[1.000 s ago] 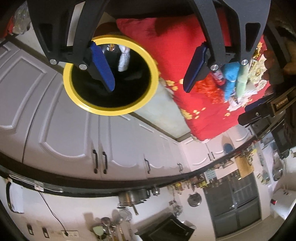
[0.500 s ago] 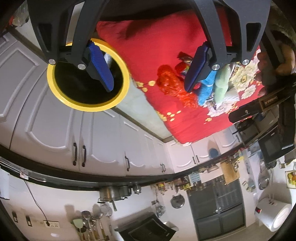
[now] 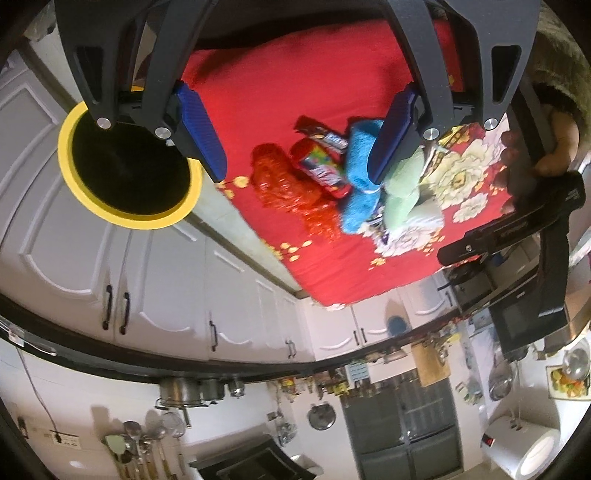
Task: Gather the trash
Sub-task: 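Move both tools back over the table toward the mesh scrubbers, then grasp the white mesh net with the left tool while the right tool grasps the blue scrubber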
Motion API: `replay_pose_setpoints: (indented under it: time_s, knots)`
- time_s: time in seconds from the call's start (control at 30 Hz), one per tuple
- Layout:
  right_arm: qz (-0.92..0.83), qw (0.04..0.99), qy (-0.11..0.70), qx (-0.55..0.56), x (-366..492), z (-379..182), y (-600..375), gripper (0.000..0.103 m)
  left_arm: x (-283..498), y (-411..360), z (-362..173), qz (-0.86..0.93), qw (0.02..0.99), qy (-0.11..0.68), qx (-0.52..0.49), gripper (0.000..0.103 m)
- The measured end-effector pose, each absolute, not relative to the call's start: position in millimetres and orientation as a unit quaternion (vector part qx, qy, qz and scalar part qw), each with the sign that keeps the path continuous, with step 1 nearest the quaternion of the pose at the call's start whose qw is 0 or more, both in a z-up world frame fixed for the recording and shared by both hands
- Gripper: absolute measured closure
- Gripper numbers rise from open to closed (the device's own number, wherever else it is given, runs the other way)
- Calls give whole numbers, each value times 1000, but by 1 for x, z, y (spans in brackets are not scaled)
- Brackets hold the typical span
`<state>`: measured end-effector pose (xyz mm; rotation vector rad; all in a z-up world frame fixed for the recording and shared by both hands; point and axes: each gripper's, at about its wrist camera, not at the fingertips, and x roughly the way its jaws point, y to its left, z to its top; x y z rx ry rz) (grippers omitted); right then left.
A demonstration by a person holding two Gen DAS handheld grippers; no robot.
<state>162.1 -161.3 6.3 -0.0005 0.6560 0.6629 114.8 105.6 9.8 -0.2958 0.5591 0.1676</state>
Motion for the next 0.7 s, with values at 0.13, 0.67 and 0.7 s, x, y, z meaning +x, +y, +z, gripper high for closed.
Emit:
replay_pose_setpoints:
  time_s: [0.13,0.67,0.7]
  knots:
    - [330,887,324,-10,159,1,-147,27,111,122,2,99,943,280,-150,11]
    - [364,856,362,-60,160,-30,-84,27,108,196,-41,150,917,316,-194,11]
    - [365,854,366,-64,161,-34,-80,27,109,201,-45,147,915,319,-199,11]
